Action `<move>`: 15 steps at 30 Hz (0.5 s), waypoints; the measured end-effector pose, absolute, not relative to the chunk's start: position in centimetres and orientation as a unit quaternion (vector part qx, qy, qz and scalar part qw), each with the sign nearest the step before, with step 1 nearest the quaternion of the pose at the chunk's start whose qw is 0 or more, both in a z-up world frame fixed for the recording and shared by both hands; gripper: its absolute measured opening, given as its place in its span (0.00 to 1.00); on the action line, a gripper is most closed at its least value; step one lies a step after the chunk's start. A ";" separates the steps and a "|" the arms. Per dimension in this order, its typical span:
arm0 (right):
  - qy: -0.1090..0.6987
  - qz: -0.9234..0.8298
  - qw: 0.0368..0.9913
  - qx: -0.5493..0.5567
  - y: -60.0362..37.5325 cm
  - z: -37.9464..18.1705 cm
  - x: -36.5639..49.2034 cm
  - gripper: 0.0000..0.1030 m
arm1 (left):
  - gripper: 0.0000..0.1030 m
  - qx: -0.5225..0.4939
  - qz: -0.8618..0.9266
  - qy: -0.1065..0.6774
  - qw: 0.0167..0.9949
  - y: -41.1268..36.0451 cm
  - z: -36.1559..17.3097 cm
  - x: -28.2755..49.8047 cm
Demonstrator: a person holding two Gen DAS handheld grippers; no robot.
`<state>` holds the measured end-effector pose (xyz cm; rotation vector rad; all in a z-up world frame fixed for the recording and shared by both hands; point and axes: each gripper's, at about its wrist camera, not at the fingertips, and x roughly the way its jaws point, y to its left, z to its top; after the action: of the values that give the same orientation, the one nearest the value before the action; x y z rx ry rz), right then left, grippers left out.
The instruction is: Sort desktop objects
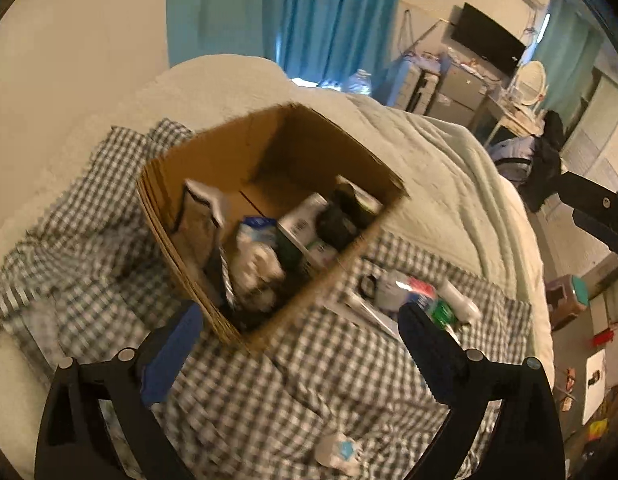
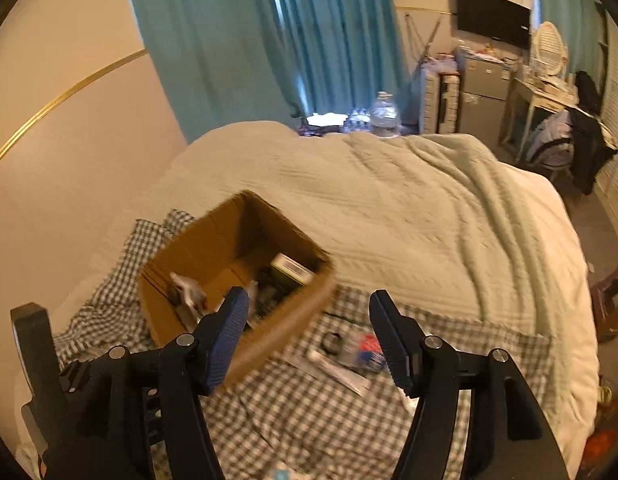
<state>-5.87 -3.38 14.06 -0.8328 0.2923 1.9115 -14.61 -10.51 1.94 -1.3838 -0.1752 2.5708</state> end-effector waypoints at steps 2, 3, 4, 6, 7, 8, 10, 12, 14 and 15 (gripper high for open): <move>0.130 0.782 0.503 -0.343 -4.0 13.3 -3.3 0.62 | 0.98 -0.473 0.873 -0.043 0.109 -9.7 0.6 -12.8; 0.134 0.779 0.506 -0.344 -4.2 12.8 -2.3 0.62 | 0.98 -0.476 0.872 -0.034 0.111 -9.3 0.0 -12.1; 0.138 0.777 0.508 -0.345 -4.4 12.1 -1.3 0.62 | 0.98 -0.479 0.870 -0.025 0.111 -8.8 -0.6 -11.3; 0.146 0.772 0.511 -0.349 -4.5 10.6 0.6 0.62 | 0.98 -0.489 0.865 -0.015 0.112 -8.2 -2.5 -9.5; 0.154 0.763 0.515 -0.358 -4.4 9.0 1.9 0.62 | 0.98 -0.494 0.862 -0.016 0.113 -8.0 -3.4 -8.7; 0.158 0.757 0.518 -0.365 -4.1 8.3 2.6 0.62 | 0.98 -0.500 0.859 -0.017 0.113 -7.8 -4.4 -7.8; 0.158 0.736 0.529 -0.393 -3.7 6.2 4.3 0.62 | 0.98 -0.518 0.847 -0.009 0.115 -6.9 -6.9 -6.0; 0.152 0.723 0.537 -0.407 -3.6 5.2 5.6 0.62 | 0.98 -0.535 0.837 0.000 0.118 -6.0 -9.1 -4.6; 0.155 0.717 0.540 -0.411 -3.5 4.8 6.7 0.62 | 0.98 -0.552 0.826 -0.001 0.117 -5.3 -11.5 -3.3; 0.161 0.717 0.540 -0.409 -3.5 4.7 7.1 0.62 | 0.98 -0.561 0.819 -0.010 0.116 -5.0 -13.1 -2.6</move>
<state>7.10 -3.53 4.71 -0.9722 0.3822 1.7052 -2.61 -5.03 -13.05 -1.6443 -0.0285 2.3994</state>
